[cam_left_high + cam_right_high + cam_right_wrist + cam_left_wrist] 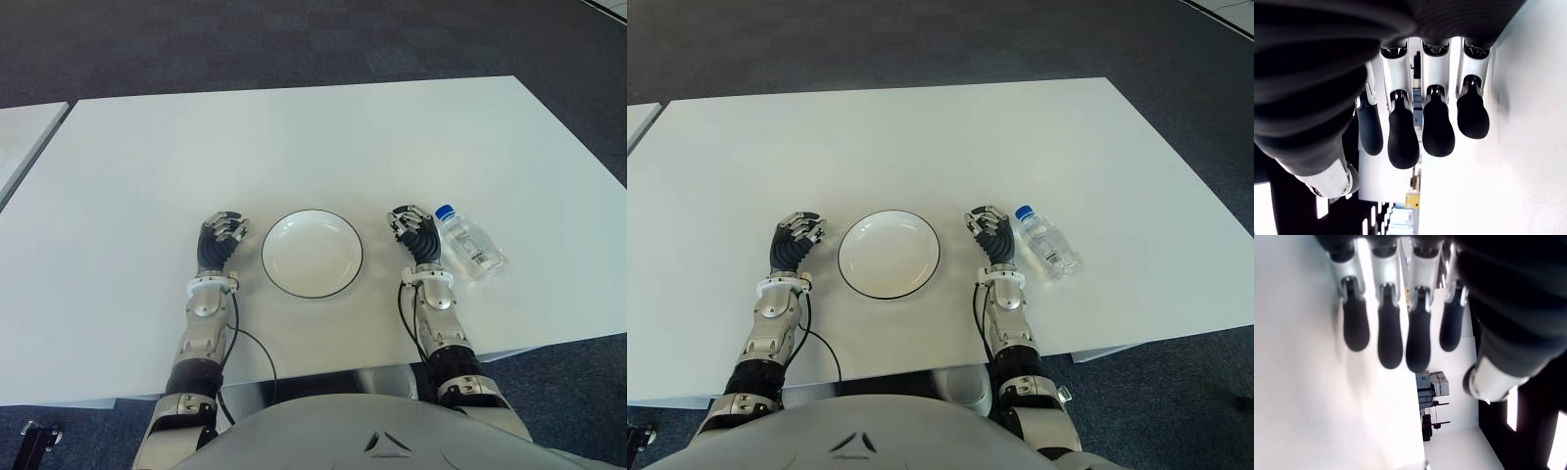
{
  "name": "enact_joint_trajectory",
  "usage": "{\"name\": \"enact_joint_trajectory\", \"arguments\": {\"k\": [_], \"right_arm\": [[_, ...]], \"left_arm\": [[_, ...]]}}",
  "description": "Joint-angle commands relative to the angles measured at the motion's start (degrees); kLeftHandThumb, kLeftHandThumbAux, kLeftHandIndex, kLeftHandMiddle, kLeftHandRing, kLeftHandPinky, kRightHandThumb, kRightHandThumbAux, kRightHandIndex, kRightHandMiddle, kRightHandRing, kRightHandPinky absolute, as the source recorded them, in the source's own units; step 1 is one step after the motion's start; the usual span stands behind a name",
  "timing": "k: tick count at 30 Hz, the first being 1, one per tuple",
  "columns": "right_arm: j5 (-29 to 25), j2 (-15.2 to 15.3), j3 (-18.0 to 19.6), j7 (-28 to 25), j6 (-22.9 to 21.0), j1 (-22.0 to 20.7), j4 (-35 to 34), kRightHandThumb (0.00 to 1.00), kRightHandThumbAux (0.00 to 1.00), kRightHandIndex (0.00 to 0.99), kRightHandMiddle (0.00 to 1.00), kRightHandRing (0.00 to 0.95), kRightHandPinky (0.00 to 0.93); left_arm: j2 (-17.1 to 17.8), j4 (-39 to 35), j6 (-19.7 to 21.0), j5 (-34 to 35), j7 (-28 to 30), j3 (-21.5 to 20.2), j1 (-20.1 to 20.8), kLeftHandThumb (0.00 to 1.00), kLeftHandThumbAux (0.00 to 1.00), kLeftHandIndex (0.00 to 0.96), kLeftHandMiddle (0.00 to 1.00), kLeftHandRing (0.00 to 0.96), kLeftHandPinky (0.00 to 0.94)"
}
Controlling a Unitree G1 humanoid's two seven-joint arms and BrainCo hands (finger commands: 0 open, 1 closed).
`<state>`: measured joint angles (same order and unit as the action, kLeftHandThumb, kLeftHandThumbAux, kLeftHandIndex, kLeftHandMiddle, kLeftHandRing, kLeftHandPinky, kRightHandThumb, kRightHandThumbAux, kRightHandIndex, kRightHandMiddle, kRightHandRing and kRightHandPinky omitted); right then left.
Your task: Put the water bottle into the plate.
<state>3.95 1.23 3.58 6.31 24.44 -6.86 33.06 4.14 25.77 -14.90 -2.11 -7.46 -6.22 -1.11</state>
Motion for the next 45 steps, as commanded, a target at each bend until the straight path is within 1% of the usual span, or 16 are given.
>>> {"name": "enact_joint_trajectory", "arguments": {"k": [1,10,14,17,21,24,26,28,29,30,32,33,34,37,40,45], "right_arm": [[-0.4,0.0,0.1,-0.1,-1.9,1.3,0.4,0.705,0.726,0.436,0.725,0.711,0.705],[0.0,-0.2,-0.3,0.1,-2.7,2.4,-2.7,0.705,0.727,0.437,0.730,0.716,0.708],[2.1,-0.8,-1.5,1.7,-2.4,5.4,-11.1,0.705,0.727,0.436,0.726,0.715,0.719],[3.9,-0.7,-1.8,3.3,-0.4,6.1,-11.9,0.704,0.727,0.436,0.722,0.719,0.733],[11.5,1.7,-2.6,9.0,6.2,6.8,-12.0,0.704,0.727,0.433,0.717,0.726,0.738],[19.2,3.7,-2.9,14.7,7.3,8.0,-15.2,0.702,0.727,0.431,0.707,0.720,0.717],[23.4,4.5,-3.1,18.0,7.2,8.4,-16.5,0.701,0.727,0.428,0.677,0.695,0.679],[25.4,4.8,-3.3,19.9,7.0,8.6,-17.2,0.776,0.707,0.397,0.590,0.650,0.627],[27.1,5.2,-3.4,21.3,6.7,8.9,-18.1,0.787,0.704,0.393,0.578,0.643,0.619],[28.1,5.5,-3.5,22.3,6.5,9.0,-18.6,0.800,0.701,0.386,0.543,0.571,0.554],[32.3,6.7,-3.3,25.3,4.6,9.2,-20.4,0.811,0.698,0.381,0.509,0.493,0.484],[34.2,7.3,-3.2,26.7,3.5,9.3,-21.1,0.681,0.671,0.288,0.395,0.381,0.378],[36.3,8.2,-2.9,28.2,2.2,9.2,-21.6,0.593,0.655,0.227,0.321,0.309,0.308],[38.9,10.2,-2.4,30.8,0.0,8.5,-21.2,0.489,0.601,0.120,0.182,0.172,0.177],[42.2,10.9,-2.1,34.4,-4.0,8.1,-21.7,0.472,0.533,0.043,0.071,0.062,0.064],[45.3,9.3,-2.2,37.0,-13.1,8.9,-24.8,0.505,0.407,0.007,0.011,0.010,0.010]], "left_arm": [[-0.6,2.0,3.3,0.3,0.6,0.2,-2.2,0.707,0.716,0.429,0.558,0.545,0.518],[-0.3,2.5,2.4,-0.2,0.6,0.5,-2.1,0.708,0.716,0.429,0.563,0.557,0.534],[-0.3,2.4,2.6,-0.1,0.5,0.5,-2.2,0.708,0.716,0.429,0.561,0.557,0.527],[-0.3,2.4,2.5,-0.2,0.5,0.6,-2.2,0.708,0.716,0.429,0.560,0.557,0.524],[-0.2,2.3,2.7,-0.2,0.6,0.6,-2.4,0.708,0.716,0.429,0.563,0.557,0.525],[-0.3,2.2,2.8,-0.2,0.4,0.6,-2.5,0.708,0.716,0.430,0.565,0.556,0.523],[-0.4,2.1,3.0,-0.1,0.3,0.6,-2.5,0.707,0.715,0.430,0.564,0.553,0.520],[-0.4,2.0,3.2,0.0,0.2,0.5,-2.6,0.707,0.715,0.430,0.563,0.551,0.519],[-0.5,2.0,3.2,-0.1,0.2,0.5,-2.6,0.707,0.715,0.430,0.563,0.550,0.519],[-0.5,2.0,3.2,-0.1,0.1,0.5,-2.6,0.708,0.715,0.430,0.562,0.549,0.518],[-0.6,1.9,3.2,0.0,0.1,0.5,-2.6,0.708,0.715,0.430,0.561,0.548,0.518],[-0.7,1.8,3.3,0.0,0.1,0.5,-2.6,0.708,0.716,0.430,0.559,0.547,0.519],[-0.7,1.7,3.4,0.0,0.1,0.5,-2.7,0.708,0.716,0.429,0.558,0.545,0.520],[-0.7,1.6,3.5,-0.1,0.1,0.6,-2.8,0.708,0.716,0.429,0.554,0.545,0.520],[-0.8,1.4,3.5,-0.3,0.0,0.7,-2.9,0.707,0.716,0.429,0.554,0.546,0.526],[-0.8,0.8,3.5,-0.6,-0.1,0.9,-3.2,0.707,0.716,0.429,0.556,0.549,0.527]]}}
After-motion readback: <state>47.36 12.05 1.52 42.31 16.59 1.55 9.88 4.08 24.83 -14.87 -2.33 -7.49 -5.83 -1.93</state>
